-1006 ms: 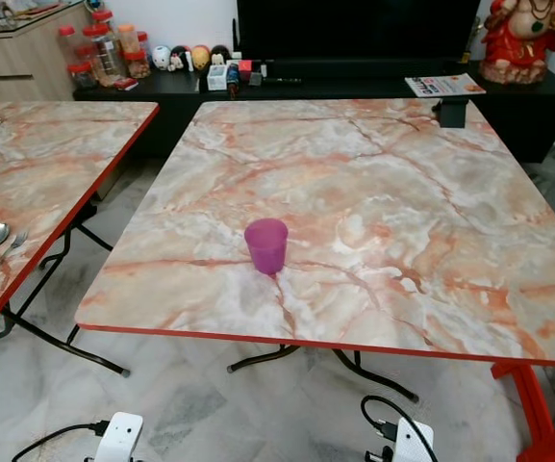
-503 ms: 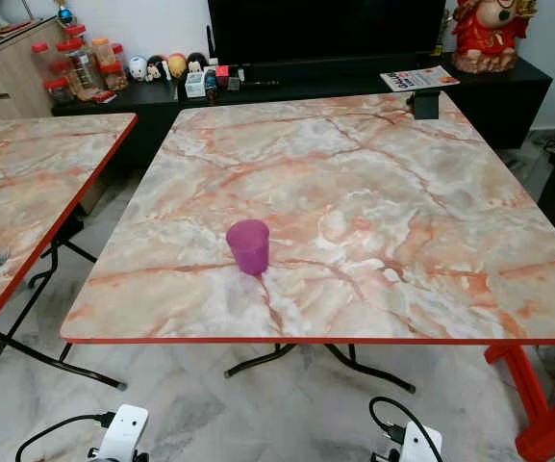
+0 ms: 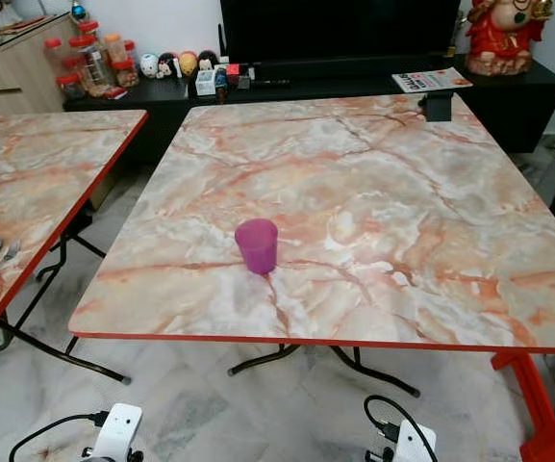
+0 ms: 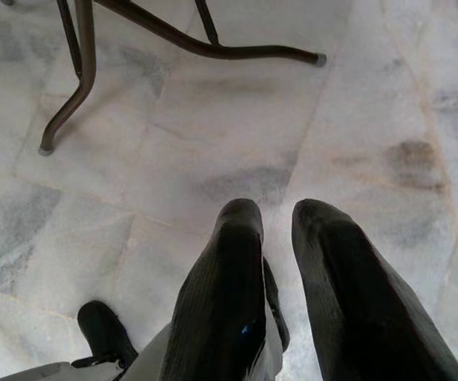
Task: Setting the table
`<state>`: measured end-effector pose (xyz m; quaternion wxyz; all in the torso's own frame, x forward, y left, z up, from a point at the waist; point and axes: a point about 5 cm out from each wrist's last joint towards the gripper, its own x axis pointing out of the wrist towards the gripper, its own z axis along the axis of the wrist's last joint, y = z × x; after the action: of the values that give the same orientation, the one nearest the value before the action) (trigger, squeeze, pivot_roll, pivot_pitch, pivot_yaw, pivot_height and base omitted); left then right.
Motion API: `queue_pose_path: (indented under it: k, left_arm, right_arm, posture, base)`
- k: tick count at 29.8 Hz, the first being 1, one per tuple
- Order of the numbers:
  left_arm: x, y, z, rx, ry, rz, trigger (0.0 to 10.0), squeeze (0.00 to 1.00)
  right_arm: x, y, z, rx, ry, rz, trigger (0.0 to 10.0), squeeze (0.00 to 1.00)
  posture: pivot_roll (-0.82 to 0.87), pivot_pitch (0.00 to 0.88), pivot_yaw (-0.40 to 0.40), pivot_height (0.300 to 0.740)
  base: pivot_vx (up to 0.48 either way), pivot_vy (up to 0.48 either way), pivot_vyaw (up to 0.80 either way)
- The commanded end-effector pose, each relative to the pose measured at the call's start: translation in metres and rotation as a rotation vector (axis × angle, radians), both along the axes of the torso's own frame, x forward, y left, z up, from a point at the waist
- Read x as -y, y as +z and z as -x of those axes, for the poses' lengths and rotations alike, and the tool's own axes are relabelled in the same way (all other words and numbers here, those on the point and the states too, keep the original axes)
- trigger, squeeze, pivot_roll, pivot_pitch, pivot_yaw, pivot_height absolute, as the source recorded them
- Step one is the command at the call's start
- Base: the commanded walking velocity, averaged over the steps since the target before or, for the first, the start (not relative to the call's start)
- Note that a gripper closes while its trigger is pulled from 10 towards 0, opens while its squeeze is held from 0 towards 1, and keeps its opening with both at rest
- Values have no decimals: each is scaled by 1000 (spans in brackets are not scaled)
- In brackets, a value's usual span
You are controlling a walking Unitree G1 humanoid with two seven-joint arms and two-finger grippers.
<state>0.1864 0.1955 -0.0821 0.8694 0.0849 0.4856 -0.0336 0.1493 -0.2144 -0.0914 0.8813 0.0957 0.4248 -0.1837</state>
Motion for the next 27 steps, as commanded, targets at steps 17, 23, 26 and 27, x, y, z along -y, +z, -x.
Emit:
queue_pose_path:
  k: [17, 23, 26, 27]
  left_arm:
    - [8, -4, 5, -11, 30, 17, 10000, 0]
    - [15, -4, 3, -7, 21, 31, 10000, 0]
    - [17, -4, 3, -9, 15, 32, 10000, 0]
    - [17, -4, 3, -9, 15, 32, 10000, 0]
  right_arm:
    - [7, 4, -6, 0, 95, 31, 10000, 0]
    - [13, 6, -9, 7, 100, 45, 10000, 0]
    - [14, 7, -11, 11, 102, 48, 10000, 0]
    - [13, 7, -11, 11, 103, 48, 10000, 0]
  posture:
    - [-140, 0, -5, 740]
    - [-150, 0, -8, 740]
    - [-151, 0, -11, 740]
    - [-151, 0, -13, 740]
  base:
    - [0, 277, 0]
    - [0, 277, 0]
    - [0, 277, 0]
    - [0, 277, 0]
